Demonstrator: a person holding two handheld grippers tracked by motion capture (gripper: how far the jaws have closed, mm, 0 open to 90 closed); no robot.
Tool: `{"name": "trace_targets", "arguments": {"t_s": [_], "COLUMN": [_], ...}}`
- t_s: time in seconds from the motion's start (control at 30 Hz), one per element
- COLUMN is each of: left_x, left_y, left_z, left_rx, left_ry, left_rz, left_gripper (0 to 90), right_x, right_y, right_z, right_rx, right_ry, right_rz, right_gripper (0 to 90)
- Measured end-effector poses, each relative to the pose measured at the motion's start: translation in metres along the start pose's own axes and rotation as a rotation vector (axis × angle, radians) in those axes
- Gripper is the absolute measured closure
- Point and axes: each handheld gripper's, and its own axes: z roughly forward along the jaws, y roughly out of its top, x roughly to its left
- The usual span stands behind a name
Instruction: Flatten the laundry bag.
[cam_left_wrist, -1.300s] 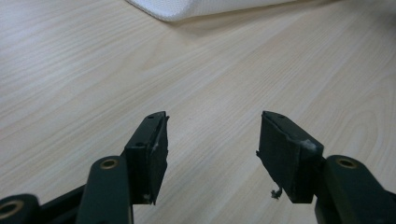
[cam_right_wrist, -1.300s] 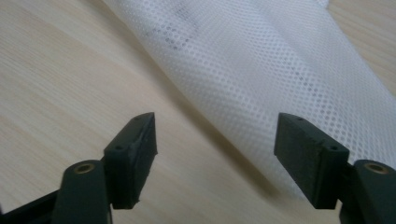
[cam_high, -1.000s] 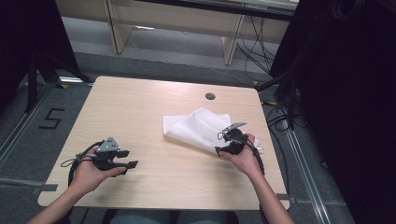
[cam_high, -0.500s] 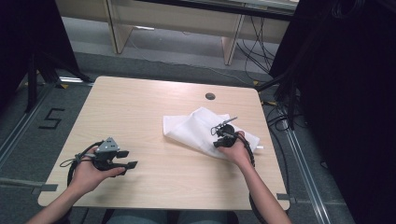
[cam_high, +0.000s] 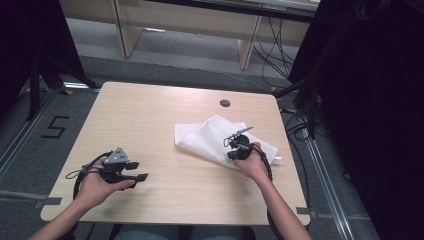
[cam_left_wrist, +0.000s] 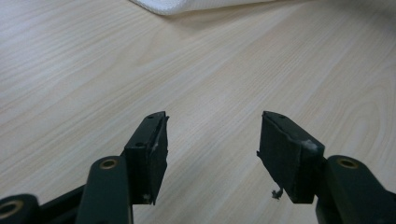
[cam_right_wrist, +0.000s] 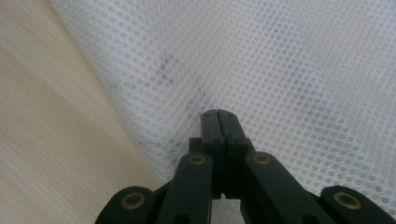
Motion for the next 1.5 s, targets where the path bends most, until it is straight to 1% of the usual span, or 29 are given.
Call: {"name": "trace_targets", "arguments": {"t_s": [0.03,0.1,0.13,0.2,0.27,0.3,0.37,0.4,0.43,0.5,0.53,0.63,0.7,0.83,0.87,0.9,0.93,1.0,1.03,1.07,1.13,1.23,1.27,1.3,1.37,1.4,1.43,1.47,1.5], "left_x": [-0.001,-0.001,-0.001,-0.001,0.000,-0.002,-0.001,-0.001,-0.002,-0.001,-0.001,-0.001,-0.001,-0.001,-0.001,-0.001,-0.001,-0.002,-0.002,-0.002,-0.001,-0.005,-0.005,-0.006,-0.010,-0.010,-0.010,-0.012,-0.012], "left_y": [0.000,0.000,0.000,0.001,0.000,0.000,0.000,0.000,-0.001,0.000,0.000,0.001,0.001,0.001,0.001,0.001,0.001,0.000,0.000,0.000,0.001,0.002,0.003,0.004,0.005,0.005,0.006,0.007,0.008], "left_z": [0.001,0.001,0.001,0.001,0.001,0.001,0.001,0.000,0.000,0.000,0.001,0.001,0.001,0.001,0.000,0.000,0.001,0.002,0.002,0.003,0.002,0.002,0.001,0.001,0.001,0.001,0.000,-0.002,-0.004], "left_rx": [-0.011,-0.001,-0.004,0.003,0.003,-0.011,-0.024,-0.023,-0.021,-0.011,-0.009,0.000,0.011,0.001,-0.003,-0.002,-0.004,-0.013,-0.013,-0.018,0.005,-0.024,-0.020,-0.038,-0.051,-0.051,-0.050,-0.069,-0.076], "left_ry": [-0.003,-0.006,0.002,-0.002,-0.008,-0.008,-0.005,-0.006,-0.006,-0.008,-0.010,-0.008,-0.018,-0.014,-0.013,-0.013,-0.015,-0.017,-0.017,-0.017,-0.018,-0.032,-0.047,-0.045,-0.051,-0.051,-0.055,-0.053,-0.052], "left_rz": [0.001,0.013,0.005,0.012,0.008,-0.010,0.000,-0.005,-0.010,0.000,0.002,0.004,0.034,0.033,0.032,0.034,0.033,0.013,0.013,0.008,0.031,0.008,0.009,0.021,0.017,0.017,0.038,0.053,0.061], "left_gripper": [41.6,41.6,41.6,41.6,41.6,41.6,41.6,41.6,41.6,41.6,41.6,41.6,41.7,41.8,41.8,41.8,41.8,42.0,42.2,42.5,42.8,45.4,46.6,46.6,50.3,51.3,51.3,54.7,55.9], "right_x": [-0.001,0.001,0.001,0.002,0.003,0.005,0.004,0.006,0.007,0.013,0.017,0.025,0.027,0.030,0.029,0.030,0.030,0.027,0.027,0.027,0.028,0.040,0.056,0.056,0.085,0.085,0.092,0.111,0.117], "right_y": [0.001,0.005,0.007,0.010,0.010,0.010,0.009,0.009,0.009,0.010,0.011,0.012,0.012,0.010,0.008,0.006,0.005,0.005,0.005,0.006,0.006,0.005,0.001,0.001,-0.008,-0.008,-0.010,-0.015,-0.016], "right_z": [-0.001,-0.003,-0.002,0.001,0.010,0.011,0.016,0.017,0.017,0.012,0.008,0.003,0.007,0.013,0.018,0.021,0.023,0.020,0.020,0.018,0.017,0.012,0.008,0.008,0.003,0.003,0.001,-0.002,-0.004], "right_rx": [-0.017,-0.026,-0.037,-0.032,-0.018,-0.010,-0.041,-0.041,-0.046,-0.049,-0.045,-0.042,-0.055,-0.028,-0.039,-0.011,-0.021,-0.033,-0.033,-0.041,-0.036,-0.012,-0.007,-0.007,0.016,0.016,0.029,0.038,0.047], "right_ry": [-0.003,-0.030,-0.035,-0.020,-0.004,0.006,0.020,0.034,0.036,0.061,0.062,0.085,0.107,0.104,0.092,0.066,0.064,0.083,0.083,0.098,0.098,0.119,0.137,0.137,0.143,0.143,0.154,0.173,0.180], "right_rz": [-0.035,-0.055,-0.080,-0.078,-0.111,-0.093,-0.123,-0.103,-0.122,-0.109,-0.093,-0.111,-0.170,-0.177,-0.200,-0.208,-0.206,-0.153,-0.153,-0.135,-0.135,-0.125,-0.144,-0.144,-0.168,-0.168,-0.178,-0.201,-0.209], "right_gripper": [84.1,58.1,50.5,40.7,31.2,30.0,28.5,27.6,27.1,26.3,26.3,28.9,32.1,33.6,35.5,49.0,52.3,72.1,72.1,83.4,85.4,86.4,86.3,86.3,85.3,85.3,84.7,83.2,82.2]}}
